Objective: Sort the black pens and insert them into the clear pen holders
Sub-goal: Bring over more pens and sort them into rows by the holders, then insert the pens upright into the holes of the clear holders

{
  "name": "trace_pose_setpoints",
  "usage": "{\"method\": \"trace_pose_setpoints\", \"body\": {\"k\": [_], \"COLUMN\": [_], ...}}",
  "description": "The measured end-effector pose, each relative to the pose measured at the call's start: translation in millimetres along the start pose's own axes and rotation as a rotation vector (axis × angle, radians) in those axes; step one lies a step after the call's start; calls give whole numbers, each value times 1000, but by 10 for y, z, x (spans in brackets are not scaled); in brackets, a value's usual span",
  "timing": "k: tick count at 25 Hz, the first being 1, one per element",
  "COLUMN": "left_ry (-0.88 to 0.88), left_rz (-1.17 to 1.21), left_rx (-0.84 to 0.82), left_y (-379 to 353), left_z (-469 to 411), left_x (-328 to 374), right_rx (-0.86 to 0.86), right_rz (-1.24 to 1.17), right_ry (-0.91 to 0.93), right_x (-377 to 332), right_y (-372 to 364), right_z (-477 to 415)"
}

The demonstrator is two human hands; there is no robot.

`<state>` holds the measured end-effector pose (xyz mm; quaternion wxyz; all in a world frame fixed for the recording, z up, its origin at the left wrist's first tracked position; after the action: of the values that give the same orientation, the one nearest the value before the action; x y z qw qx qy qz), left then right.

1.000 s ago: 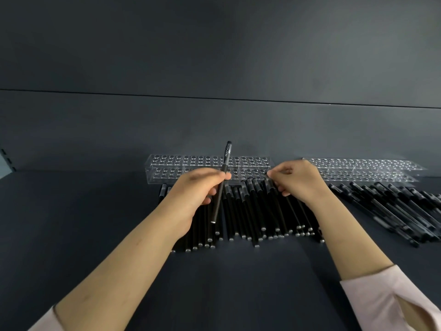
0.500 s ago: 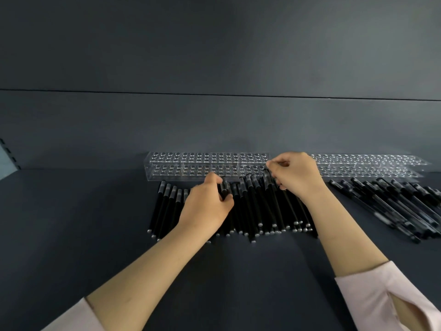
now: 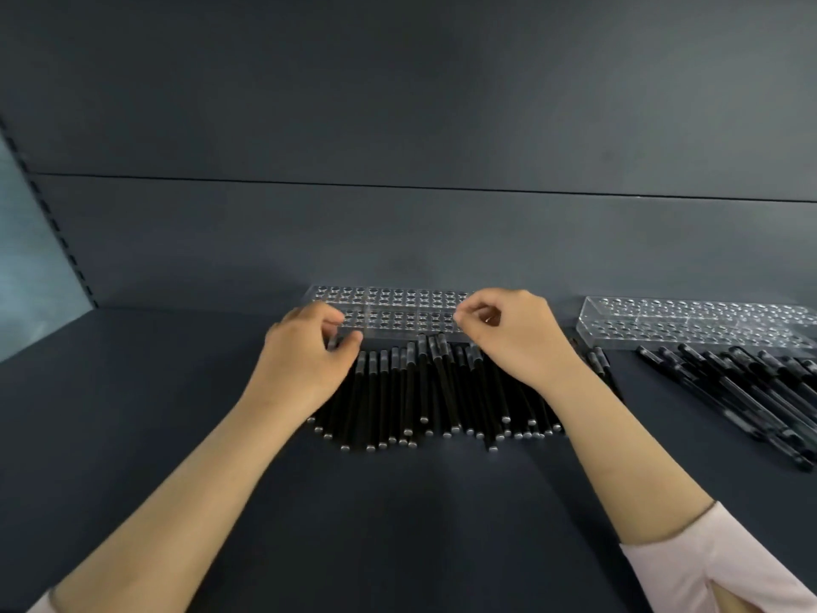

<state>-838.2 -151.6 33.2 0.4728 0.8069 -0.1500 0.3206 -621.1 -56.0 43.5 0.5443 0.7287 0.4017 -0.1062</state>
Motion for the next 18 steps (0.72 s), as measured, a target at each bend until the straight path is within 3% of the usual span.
{"method": "trace_pose_setpoints", "body": {"k": [5, 12, 18], "left_ry": [232, 276, 320], "left_rz": [-202, -431, -414], "left_rx": [-279, -319, -318], "left_y": [-205, -453, -479], "left_z": [180, 198, 156], "left_x": [-270, -244, -296], "right_rx": [-126, -140, -139], "right_rz": [30, 88, 79], "right_ry": [95, 106, 110], "right_x": [-227, -187, -187], "right_y": [-345, -411, -402], "right_z": [75, 77, 93]}}
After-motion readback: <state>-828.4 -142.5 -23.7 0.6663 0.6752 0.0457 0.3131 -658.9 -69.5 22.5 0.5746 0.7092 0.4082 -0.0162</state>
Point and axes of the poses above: each hand's wrist, its own z-axis away from the middle knuckle, its own y-axis out of the back of the hand, x = y × z, the point moved 7 cm from there along -z, towards the middle knuckle, and after that the axes turned 4 degrees about z, right-handed, at the moved point
